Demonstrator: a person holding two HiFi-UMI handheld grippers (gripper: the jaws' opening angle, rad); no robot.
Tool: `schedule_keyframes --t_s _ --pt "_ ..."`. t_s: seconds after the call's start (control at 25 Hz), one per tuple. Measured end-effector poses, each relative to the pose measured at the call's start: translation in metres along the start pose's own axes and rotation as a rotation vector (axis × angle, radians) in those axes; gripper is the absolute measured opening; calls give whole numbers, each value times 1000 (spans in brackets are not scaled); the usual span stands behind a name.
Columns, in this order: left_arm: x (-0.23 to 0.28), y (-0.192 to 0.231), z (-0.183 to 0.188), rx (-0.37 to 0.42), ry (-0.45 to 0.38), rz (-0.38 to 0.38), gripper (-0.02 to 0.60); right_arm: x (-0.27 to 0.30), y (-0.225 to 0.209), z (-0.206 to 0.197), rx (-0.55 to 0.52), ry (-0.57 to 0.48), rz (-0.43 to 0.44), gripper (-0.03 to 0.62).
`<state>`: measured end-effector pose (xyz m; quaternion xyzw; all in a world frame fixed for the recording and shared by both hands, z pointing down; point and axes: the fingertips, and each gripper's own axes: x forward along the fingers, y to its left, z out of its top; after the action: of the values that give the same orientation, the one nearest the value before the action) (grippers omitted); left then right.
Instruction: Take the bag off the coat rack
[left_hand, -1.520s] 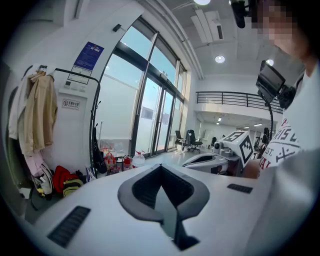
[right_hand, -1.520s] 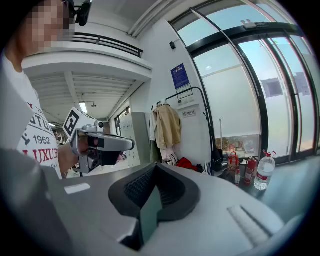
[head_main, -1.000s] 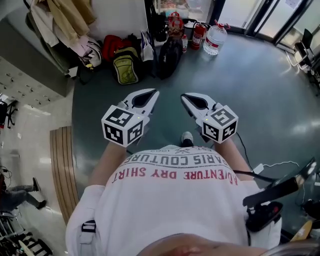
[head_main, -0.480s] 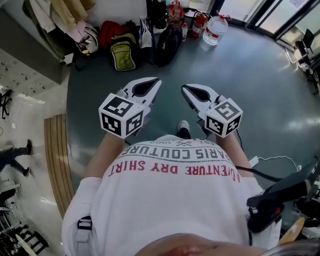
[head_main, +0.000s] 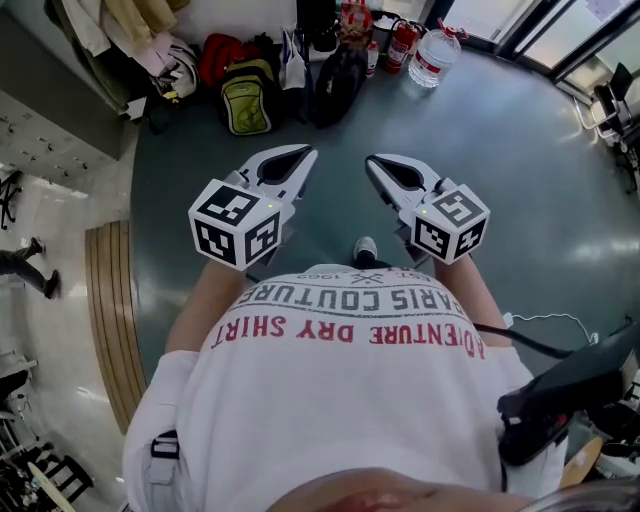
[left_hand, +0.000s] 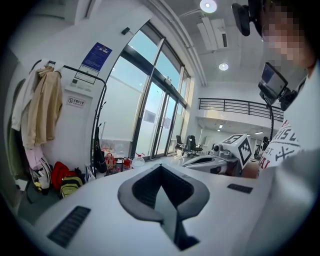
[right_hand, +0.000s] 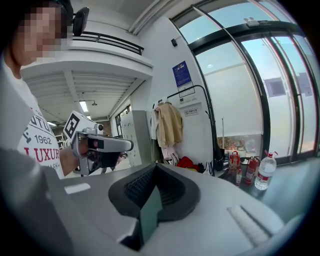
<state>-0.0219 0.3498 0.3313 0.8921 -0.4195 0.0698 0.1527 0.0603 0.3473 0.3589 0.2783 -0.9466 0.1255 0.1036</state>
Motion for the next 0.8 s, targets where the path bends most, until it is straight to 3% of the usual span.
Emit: schedule_keyframes --t_s 0.12,0.36,0.6,0.8 --pt "18 5 7 1 7 -1 2 3 -20 2 -2 11 -8 2" --pt "88 34 6 -14 68 16 2 28 -83 -7 12 8 68 2" --pt "213 79 23 -26 123 25 2 63 -217 -2 88 12 78 2" --pt "345 99 52 -60 146 0 2 66 -350 28 72 2 35 2"
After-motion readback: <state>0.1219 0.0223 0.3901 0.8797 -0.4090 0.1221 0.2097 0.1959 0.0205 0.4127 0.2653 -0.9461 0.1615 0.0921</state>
